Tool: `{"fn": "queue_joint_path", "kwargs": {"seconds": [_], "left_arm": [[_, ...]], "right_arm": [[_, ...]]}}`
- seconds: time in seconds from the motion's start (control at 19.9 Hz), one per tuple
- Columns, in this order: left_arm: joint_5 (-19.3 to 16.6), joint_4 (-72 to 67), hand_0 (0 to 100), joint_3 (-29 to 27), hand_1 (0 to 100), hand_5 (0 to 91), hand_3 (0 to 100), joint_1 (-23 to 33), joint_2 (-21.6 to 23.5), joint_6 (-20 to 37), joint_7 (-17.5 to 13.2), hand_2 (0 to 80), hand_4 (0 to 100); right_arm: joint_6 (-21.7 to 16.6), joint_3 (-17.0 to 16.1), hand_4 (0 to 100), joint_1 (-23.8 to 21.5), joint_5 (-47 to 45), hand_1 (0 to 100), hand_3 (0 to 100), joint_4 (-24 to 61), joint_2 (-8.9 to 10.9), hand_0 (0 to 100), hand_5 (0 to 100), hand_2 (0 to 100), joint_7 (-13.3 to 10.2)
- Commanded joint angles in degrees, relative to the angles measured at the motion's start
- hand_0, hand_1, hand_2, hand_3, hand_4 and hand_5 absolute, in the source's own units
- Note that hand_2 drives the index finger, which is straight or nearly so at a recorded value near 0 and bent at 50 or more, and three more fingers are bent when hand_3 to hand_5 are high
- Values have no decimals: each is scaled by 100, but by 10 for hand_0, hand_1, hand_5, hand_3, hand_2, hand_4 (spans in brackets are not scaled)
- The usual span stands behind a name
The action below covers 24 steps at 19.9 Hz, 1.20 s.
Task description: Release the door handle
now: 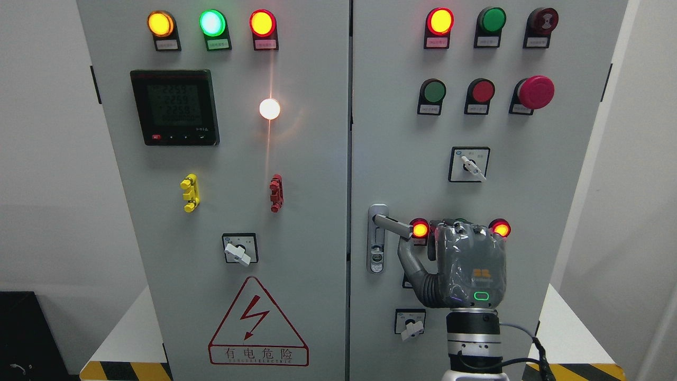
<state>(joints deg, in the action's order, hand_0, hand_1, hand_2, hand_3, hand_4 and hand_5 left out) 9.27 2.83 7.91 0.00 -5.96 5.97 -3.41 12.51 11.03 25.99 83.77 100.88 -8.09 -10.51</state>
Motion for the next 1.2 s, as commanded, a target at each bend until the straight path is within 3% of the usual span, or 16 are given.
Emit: {"fn": "queue_joint_path", "kwargs": {"seconds": [0.0, 0.6, 1.0, 1.15], "left_arm": [[5, -2, 120, 0, 556, 0, 0, 53, -1, 0, -1, 0, 0], [-4, 7, 120, 0, 556, 0, 0, 53, -1, 0, -1, 0, 0], [-4, 7, 120, 0, 556, 0, 0, 53, -1, 0, -1, 0, 0], [-4, 7, 120, 0, 556, 0, 0, 53, -1, 0, -1, 0, 0]], "right_arm": [[-3, 22, 1000, -32, -10, 385, 1000, 1, -8, 505, 1000, 909, 14], [-29, 31, 998, -164, -27, 380, 1000, 159, 9, 508, 1000, 899, 5], [-205, 4, 987, -454, -36, 371, 1000, 467, 53, 494, 1000, 850, -4], [-450, -22, 985, -656, -27, 355, 1000, 642, 53, 495, 1000, 826, -4]]}}
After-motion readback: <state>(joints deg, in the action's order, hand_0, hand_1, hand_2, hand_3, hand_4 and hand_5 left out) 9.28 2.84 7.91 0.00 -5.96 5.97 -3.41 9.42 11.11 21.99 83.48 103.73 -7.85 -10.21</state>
